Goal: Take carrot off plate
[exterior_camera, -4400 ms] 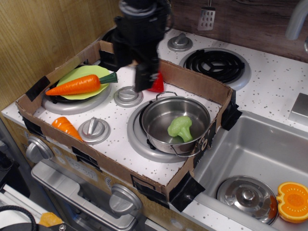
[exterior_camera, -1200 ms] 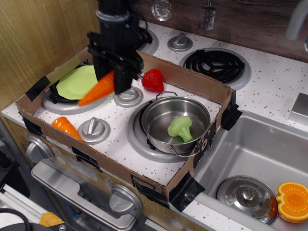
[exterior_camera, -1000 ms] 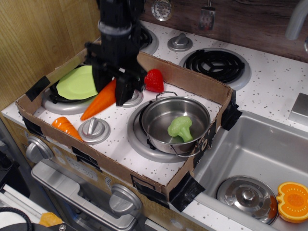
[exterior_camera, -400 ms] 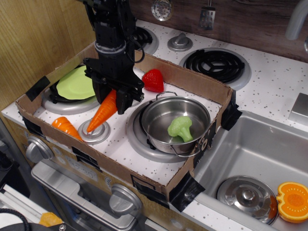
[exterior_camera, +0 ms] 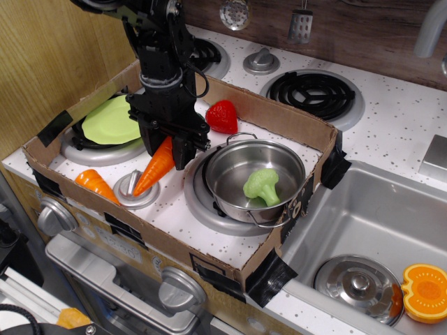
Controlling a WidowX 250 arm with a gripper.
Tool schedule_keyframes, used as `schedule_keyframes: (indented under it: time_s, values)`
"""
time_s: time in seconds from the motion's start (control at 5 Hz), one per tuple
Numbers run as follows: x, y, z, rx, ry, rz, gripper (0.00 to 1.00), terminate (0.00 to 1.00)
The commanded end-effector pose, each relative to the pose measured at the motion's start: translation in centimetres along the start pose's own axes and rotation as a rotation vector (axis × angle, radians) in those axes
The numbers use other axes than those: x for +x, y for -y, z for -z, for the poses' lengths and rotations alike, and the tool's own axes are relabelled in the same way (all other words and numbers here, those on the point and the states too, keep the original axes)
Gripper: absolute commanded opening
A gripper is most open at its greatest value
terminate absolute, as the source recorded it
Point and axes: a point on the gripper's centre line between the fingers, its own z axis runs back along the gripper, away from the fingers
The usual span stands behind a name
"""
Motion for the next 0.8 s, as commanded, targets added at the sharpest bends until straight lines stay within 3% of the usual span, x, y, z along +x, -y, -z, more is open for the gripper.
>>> schedule_keyframes:
  time_s: [0.0,0.2,0.4,0.6]
  values:
    - [3.8,-0.6,0.6,-0.018,0.065,0.048,0.0,0.0]
    - [4.6,-0.2,1.1,-0.016,0.099,0.063,0.0,0.0]
    - [5.3,-0.5,0.7,-0.019,0.112,0.088,1.0,0.0]
    - [5.3,-0.8,-0.4,0.001,0.107,0.103,1.0,0.0]
